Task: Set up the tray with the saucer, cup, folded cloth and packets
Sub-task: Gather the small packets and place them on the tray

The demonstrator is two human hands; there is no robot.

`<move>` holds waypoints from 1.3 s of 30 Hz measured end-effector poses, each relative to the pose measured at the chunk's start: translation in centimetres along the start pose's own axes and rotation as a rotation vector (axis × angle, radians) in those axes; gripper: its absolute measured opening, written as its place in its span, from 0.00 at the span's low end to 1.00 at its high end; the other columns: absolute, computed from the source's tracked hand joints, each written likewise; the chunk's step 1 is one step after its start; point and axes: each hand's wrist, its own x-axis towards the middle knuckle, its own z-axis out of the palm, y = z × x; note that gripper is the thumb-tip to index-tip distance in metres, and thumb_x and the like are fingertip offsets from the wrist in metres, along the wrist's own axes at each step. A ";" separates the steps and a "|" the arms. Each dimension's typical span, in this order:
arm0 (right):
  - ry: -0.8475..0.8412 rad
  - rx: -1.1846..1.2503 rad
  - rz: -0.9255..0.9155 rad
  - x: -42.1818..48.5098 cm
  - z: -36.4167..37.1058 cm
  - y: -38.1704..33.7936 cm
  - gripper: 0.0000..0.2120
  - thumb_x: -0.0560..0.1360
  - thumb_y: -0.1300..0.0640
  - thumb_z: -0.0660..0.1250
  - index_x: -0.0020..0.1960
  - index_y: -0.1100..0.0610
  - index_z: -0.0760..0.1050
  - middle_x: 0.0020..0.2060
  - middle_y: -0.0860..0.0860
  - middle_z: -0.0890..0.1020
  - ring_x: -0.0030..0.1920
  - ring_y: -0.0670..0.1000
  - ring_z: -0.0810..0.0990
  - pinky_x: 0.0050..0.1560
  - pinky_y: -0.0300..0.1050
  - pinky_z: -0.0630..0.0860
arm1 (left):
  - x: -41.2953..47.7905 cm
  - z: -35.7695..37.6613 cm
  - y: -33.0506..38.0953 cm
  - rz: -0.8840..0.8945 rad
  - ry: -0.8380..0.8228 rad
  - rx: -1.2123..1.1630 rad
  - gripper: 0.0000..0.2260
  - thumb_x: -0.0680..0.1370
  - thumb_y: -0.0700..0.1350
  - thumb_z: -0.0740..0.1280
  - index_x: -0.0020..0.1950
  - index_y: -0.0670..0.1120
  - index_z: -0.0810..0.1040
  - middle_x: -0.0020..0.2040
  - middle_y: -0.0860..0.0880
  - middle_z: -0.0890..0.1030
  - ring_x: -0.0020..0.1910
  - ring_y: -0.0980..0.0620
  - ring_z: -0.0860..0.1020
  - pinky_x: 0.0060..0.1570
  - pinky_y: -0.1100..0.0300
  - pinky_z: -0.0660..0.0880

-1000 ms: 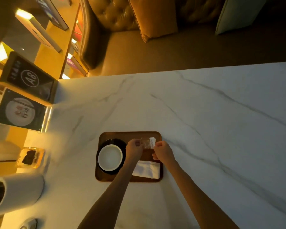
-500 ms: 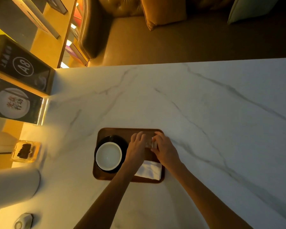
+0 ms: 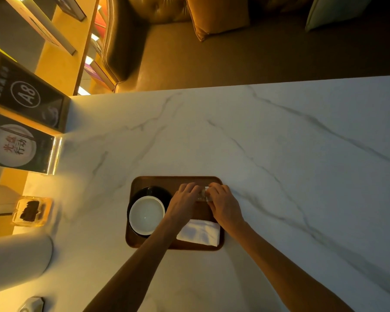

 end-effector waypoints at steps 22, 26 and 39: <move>-0.012 0.103 0.002 -1.2 0.1 0.2 0.15 0.71 0.54 0.73 0.56 0.54 0.76 0.62 0.51 0.77 0.62 0.51 0.74 0.58 0.43 0.76 | -0.9 0.5 -0.5 -0.006 0.040 -0.104 0.19 0.76 0.39 0.68 0.66 0.46 0.71 0.67 0.46 0.73 0.68 0.46 0.68 0.63 0.53 0.74; 0.003 0.102 0.006 -1.1 0.1 0.2 0.13 0.72 0.56 0.72 0.56 0.54 0.76 0.61 0.51 0.78 0.61 0.51 0.74 0.57 0.43 0.78 | -1.2 0.7 -0.4 -0.017 0.053 -0.107 0.19 0.76 0.38 0.68 0.66 0.45 0.70 0.68 0.46 0.73 0.69 0.46 0.68 0.63 0.54 0.74; -0.031 0.165 0.027 -1.0 0.0 0.0 0.14 0.72 0.59 0.73 0.56 0.57 0.76 0.62 0.53 0.77 0.63 0.54 0.74 0.61 0.45 0.75 | -1.0 0.4 0.1 -0.058 0.023 -0.167 0.21 0.75 0.38 0.69 0.67 0.44 0.68 0.70 0.45 0.69 0.71 0.45 0.65 0.65 0.54 0.71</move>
